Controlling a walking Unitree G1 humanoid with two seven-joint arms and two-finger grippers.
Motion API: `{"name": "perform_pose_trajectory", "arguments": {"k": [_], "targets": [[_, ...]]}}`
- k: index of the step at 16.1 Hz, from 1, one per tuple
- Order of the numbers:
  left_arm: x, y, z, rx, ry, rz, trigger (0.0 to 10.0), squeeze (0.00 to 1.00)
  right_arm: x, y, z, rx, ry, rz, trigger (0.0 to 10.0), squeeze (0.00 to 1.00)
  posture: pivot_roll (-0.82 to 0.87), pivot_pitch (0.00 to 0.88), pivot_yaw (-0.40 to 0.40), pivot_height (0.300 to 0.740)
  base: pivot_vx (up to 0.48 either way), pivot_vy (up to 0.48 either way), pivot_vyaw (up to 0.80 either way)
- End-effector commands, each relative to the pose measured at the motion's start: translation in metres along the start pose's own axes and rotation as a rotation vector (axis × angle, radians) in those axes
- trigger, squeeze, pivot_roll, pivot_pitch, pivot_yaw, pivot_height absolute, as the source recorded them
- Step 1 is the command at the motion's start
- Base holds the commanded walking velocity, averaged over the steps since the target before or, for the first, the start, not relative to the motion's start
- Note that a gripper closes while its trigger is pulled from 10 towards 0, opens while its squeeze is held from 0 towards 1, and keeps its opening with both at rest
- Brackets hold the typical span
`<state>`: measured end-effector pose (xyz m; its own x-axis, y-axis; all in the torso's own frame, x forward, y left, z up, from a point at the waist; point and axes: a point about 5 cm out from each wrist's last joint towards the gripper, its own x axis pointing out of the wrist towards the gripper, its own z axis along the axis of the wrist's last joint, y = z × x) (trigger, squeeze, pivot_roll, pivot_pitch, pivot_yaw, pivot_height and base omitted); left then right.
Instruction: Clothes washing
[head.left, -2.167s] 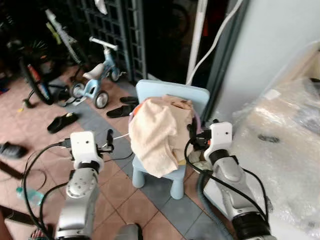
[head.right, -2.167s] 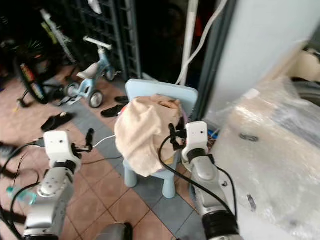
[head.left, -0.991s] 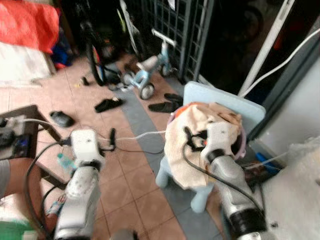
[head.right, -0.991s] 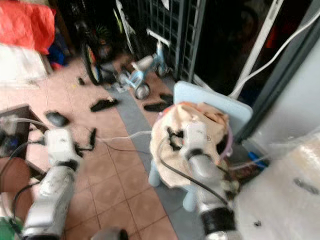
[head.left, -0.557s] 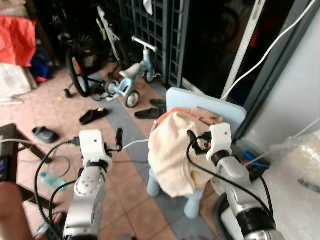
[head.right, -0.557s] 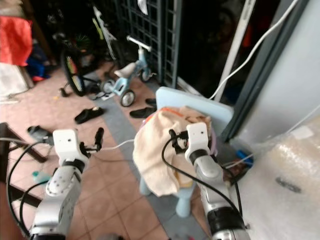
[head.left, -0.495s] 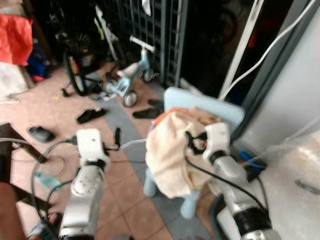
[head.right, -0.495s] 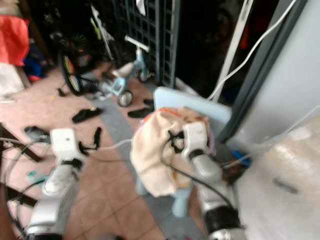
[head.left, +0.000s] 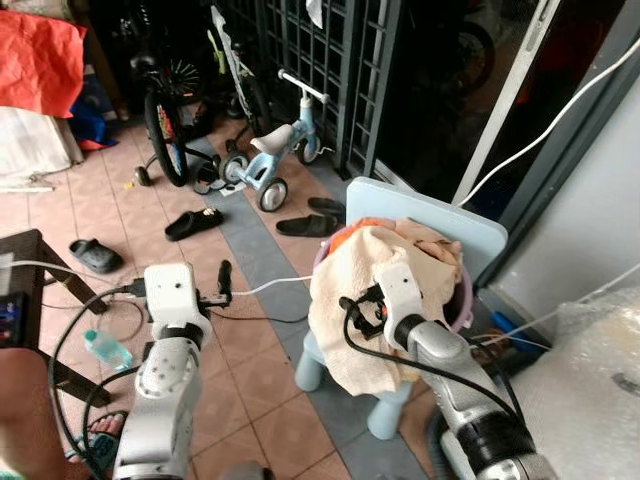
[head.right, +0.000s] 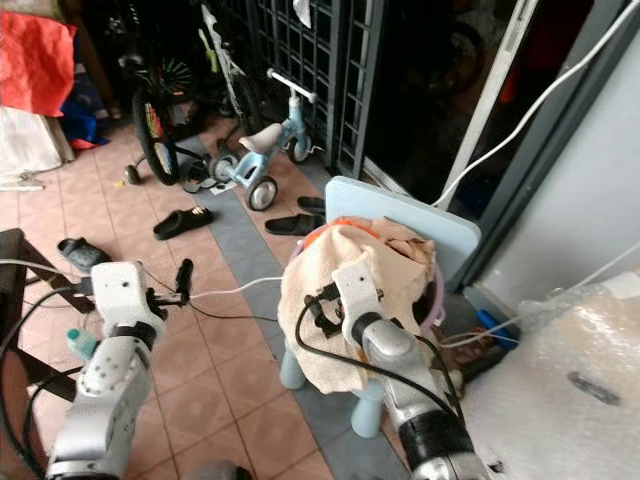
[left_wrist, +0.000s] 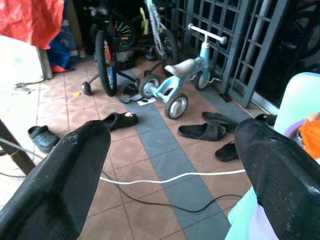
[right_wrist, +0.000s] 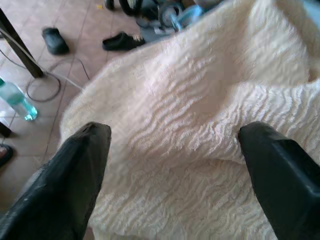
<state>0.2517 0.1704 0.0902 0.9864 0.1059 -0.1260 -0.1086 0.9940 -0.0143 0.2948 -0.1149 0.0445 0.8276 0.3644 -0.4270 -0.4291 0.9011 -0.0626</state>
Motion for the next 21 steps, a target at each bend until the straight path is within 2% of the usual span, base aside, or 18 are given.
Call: {"name": "perform_pose_trajectory", "arguments": {"k": [1, 4, 7, 10, 16, 21], "targets": [[-0.003, 0.005, 0.005, 0.019, -0.010, 0.018, 10.0, 0.00, 0.003, -0.003, -0.001, 0.019, 0.039, -0.023, 0.0, 0.00, 0.08, 0.070, -0.009, 0.740, 0.000, 0.000, 0.00], [-0.018, 0.017, 0.001, 0.041, 0.012, 0.050, 10.0, 0.00, 0.013, -0.002, 0.003, 0.052, 0.080, -0.069, 0.0, 0.00, 0.10, 0.095, -0.018, 0.740, 0.000, 0.000, 0.00], [-0.023, 0.018, 0.000, 0.044, 0.023, 0.057, 10.0, 0.00, 0.017, -0.001, 0.003, 0.098, 0.116, -0.108, 0.0, 0.00, 0.10, 0.108, -0.024, 0.740, 0.000, 0.000, 0.00], [-0.023, 0.016, 0.003, 0.045, 0.021, 0.056, 10.0, 0.00, 0.019, -0.003, 0.002, 0.140, 0.139, -0.143, 0.0, 0.00, 0.10, 0.115, -0.027, 0.740, 0.000, 0.000, 0.00], [-0.021, 0.013, 0.005, 0.044, 0.024, 0.047, 10.0, 0.00, 0.022, -0.003, 0.003, 0.123, 0.155, -0.195, 0.0, 0.00, 0.09, 0.127, -0.024, 0.740, 0.000, 0.000, 0.00], [-0.020, 0.013, 0.005, 0.047, 0.026, 0.050, 10.0, 0.00, 0.023, -0.001, 0.001, 0.156, 0.157, -0.202, 0.0, 0.00, 0.09, 0.132, -0.027, 0.740, 0.000, 0.000, 0.00]]}}
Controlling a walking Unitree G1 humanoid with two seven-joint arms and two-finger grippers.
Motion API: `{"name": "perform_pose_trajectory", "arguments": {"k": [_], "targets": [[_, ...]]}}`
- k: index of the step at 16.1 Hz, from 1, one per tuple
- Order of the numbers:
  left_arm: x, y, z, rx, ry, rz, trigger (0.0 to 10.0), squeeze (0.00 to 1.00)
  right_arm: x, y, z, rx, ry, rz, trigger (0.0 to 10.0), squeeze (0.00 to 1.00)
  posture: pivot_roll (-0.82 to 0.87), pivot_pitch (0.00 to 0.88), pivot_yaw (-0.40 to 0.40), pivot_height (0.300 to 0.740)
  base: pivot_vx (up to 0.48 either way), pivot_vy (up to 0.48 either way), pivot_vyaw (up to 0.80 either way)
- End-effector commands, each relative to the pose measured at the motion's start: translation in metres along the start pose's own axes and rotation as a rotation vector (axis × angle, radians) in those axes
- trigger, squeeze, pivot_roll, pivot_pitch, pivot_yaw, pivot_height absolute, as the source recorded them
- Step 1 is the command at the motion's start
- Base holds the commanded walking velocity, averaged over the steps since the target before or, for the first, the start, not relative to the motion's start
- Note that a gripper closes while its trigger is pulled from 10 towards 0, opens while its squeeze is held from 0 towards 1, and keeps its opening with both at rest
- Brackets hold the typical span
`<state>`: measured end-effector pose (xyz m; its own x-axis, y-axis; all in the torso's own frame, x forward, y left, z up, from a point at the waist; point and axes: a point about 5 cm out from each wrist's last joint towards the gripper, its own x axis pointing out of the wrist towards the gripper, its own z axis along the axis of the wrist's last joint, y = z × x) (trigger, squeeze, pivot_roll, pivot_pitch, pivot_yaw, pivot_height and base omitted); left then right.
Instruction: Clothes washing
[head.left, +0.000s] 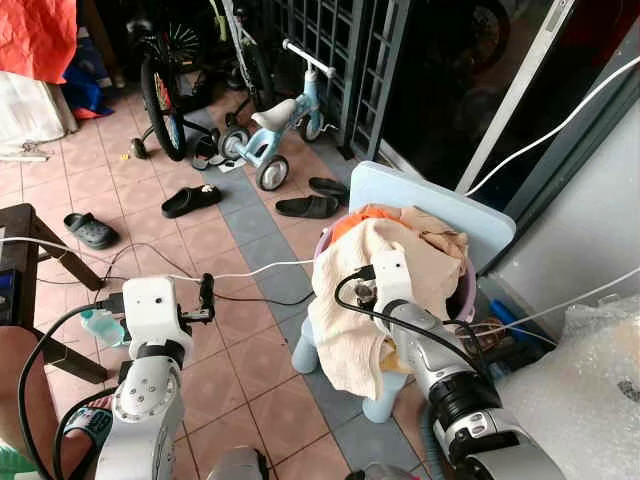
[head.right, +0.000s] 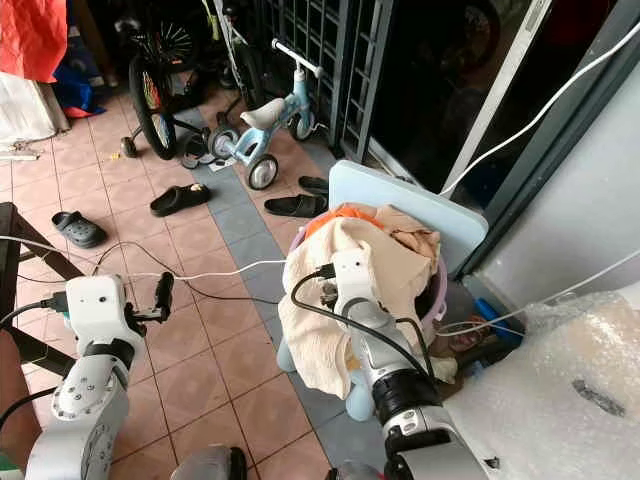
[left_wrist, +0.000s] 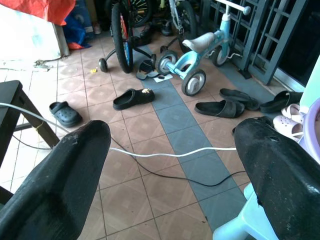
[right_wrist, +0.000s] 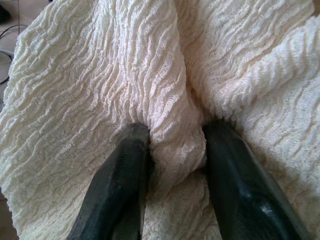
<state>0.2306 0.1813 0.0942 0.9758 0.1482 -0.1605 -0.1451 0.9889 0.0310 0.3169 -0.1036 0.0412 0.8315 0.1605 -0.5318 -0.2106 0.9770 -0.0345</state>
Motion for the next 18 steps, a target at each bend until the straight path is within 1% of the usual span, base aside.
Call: {"name": "perform_pose_trajectory", "arguments": {"k": [1, 3, 6, 7, 8, 9, 11, 12, 13, 14, 16, 17, 18], "targets": [[0.000, 0.000, 0.004, 0.006, -0.009, 0.009, 10.0, 0.00, 0.000, -0.003, -0.007, 0.017, 0.029, -0.013, 0.0, 0.00, 0.09, 0.132, -0.027, 0.740, 0.000, 0.000, 0.00], [0.000, 0.000, 0.003, 0.005, -0.009, 0.010, 10.0, 0.00, 0.000, -0.003, -0.008, 0.007, 0.029, -0.019, 0.0, 0.00, 0.08, 0.127, -0.033, 0.740, 0.000, 0.000, 0.00], [0.001, 0.000, 0.004, 0.018, -0.014, 0.011, 10.0, 0.00, 0.001, -0.001, -0.005, 0.022, 0.015, -0.012, 0.0, 0.00, 0.08, 0.125, -0.031, 0.740, 0.000, 0.000, 0.00], [0.004, 0.001, 0.007, 0.051, -0.042, 0.031, 10.0, 0.00, -0.001, -0.002, 0.008, 0.112, -0.097, -0.006, 0.0, 0.00, 0.07, 0.124, -0.033, 0.740, 0.000, 0.000, 0.00], [0.005, 0.001, 0.008, 0.066, -0.053, 0.040, 10.0, 0.00, -0.002, -0.002, 0.013, 0.128, -0.139, 0.000, 0.0, 0.00, 0.07, 0.124, -0.033, 0.740, 0.000, 0.000, 0.00], [0.008, 0.002, 0.010, 0.094, -0.072, 0.067, 10.0, 0.00, -0.003, -0.003, 0.014, 0.111, -0.167, -0.004, 0.0, 0.00, 0.06, 0.110, -0.034, 0.740, 0.000, 0.000, 0.00], [0.012, 0.002, 0.011, 0.107, -0.074, 0.091, 10.0, 0.00, -0.004, -0.003, 0.012, 0.143, -0.176, 0.001, 0.0, 0.00, 0.05, 0.090, -0.032, 0.740, 0.000, 0.000, 0.00], [0.013, 0.001, 0.011, 0.107, -0.074, 0.088, 10.0, 0.00, -0.006, -0.004, 0.015, 0.168, -0.206, 0.001, 0.0, 0.00, 0.05, 0.085, -0.029, 0.740, 0.000, 0.000, 0.00], [0.016, -0.003, 0.013, 0.133, -0.090, 0.068, 10.0, 0.00, -0.011, -0.006, 0.029, 0.195, -0.305, 0.014, 0.0, 0.00, 0.05, 0.069, -0.018, 0.740, 0.000, 0.000, 0.00], [0.017, -0.005, 0.014, 0.146, -0.101, 0.060, 10.0, 0.00, -0.014, -0.005, 0.036, 0.191, -0.348, 0.027, 0.0, 0.00, 0.05, 0.067, -0.017, 0.740, 0.000, 0.000, 0.00], [0.018, -0.010, 0.015, 0.155, -0.111, 0.035, 10.0, 0.00, -0.027, -0.002, 0.062, 0.159, -0.503, 0.057, 0.0, 0.00, 0.04, 0.057, -0.004, 0.740, 0.000, 0.000, 0.00], [0.019, -0.012, 0.014, 0.155, -0.109, 0.034, 10.0, 0.00, -0.033, -0.004, 0.070, 0.147, -0.557, 0.056, 0.0, 0.00, 0.03, 0.054, 0.000, 0.740, 0.000, 0.000, 0.00], [0.021, -0.013, 0.014, 0.153, -0.105, 0.026, 10.0, 0.00, -0.040, -0.008, 0.079, 0.138, -0.615, 0.036, 0.0, 0.00, 0.02, 0.066, 0.012, 0.740, 0.000, 0.000, 0.00]]}}
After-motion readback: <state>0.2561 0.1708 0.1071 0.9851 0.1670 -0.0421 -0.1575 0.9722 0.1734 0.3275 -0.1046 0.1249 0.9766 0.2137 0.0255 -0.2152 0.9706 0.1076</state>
